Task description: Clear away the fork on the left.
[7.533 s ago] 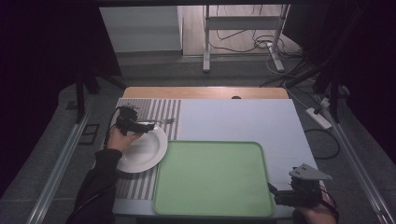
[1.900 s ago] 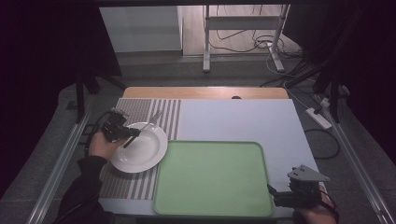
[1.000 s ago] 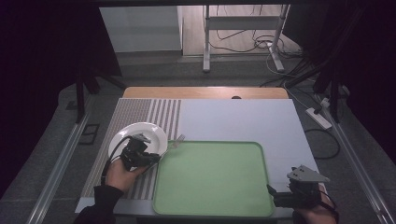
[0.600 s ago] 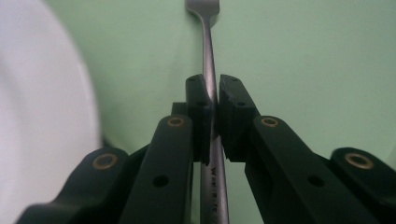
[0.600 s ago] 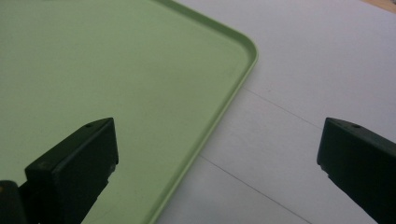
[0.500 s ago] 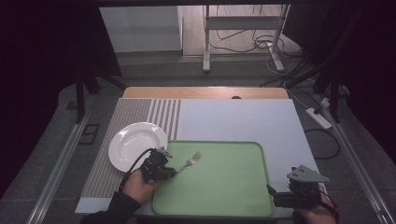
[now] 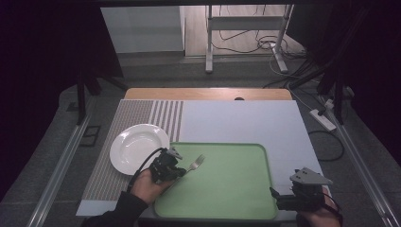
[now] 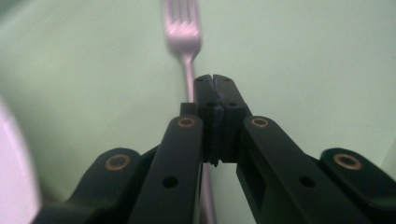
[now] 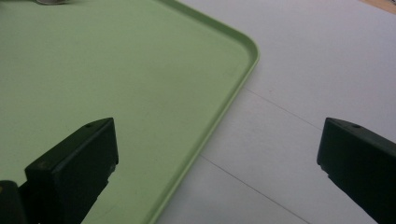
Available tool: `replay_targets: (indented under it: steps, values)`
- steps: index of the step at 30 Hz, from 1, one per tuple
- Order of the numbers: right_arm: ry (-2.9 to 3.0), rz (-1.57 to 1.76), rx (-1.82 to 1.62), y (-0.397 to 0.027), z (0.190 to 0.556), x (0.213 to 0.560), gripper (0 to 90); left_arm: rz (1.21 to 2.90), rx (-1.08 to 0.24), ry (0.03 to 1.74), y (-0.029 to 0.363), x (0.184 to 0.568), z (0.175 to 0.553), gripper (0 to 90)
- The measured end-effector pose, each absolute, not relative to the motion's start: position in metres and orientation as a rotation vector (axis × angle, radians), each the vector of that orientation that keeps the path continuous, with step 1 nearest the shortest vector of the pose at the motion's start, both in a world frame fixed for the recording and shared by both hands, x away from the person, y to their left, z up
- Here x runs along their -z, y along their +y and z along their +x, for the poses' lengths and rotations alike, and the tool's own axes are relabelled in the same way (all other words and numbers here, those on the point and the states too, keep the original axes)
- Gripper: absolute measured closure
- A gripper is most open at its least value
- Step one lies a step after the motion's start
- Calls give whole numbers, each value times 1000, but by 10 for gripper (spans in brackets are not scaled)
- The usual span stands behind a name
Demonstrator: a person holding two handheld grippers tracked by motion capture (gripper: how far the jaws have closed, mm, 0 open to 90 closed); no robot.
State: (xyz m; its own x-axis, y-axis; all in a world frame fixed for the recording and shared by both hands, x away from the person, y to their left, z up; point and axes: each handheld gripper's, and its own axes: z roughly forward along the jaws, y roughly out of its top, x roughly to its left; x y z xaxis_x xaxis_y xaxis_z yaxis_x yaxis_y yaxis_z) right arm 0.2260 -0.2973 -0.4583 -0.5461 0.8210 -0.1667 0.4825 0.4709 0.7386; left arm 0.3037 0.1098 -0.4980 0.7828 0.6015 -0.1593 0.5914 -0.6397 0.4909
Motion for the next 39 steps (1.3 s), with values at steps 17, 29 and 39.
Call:
replay_targets:
  steps: [17, 29, 39]
  values:
    - [2213, 1080, -882, -298, 226, 458, 0, 2508, -106, 939, 99, 511, 327, 891]
    - [2214, 1081, -882, -297, 226, 458, 0, 2481, -124, 1058, 127, 511, 335, 890]
    - [2213, 1081, -883, -297, 226, 458, 0, 2463, -123, 1125, 141, 511, 336, 889]
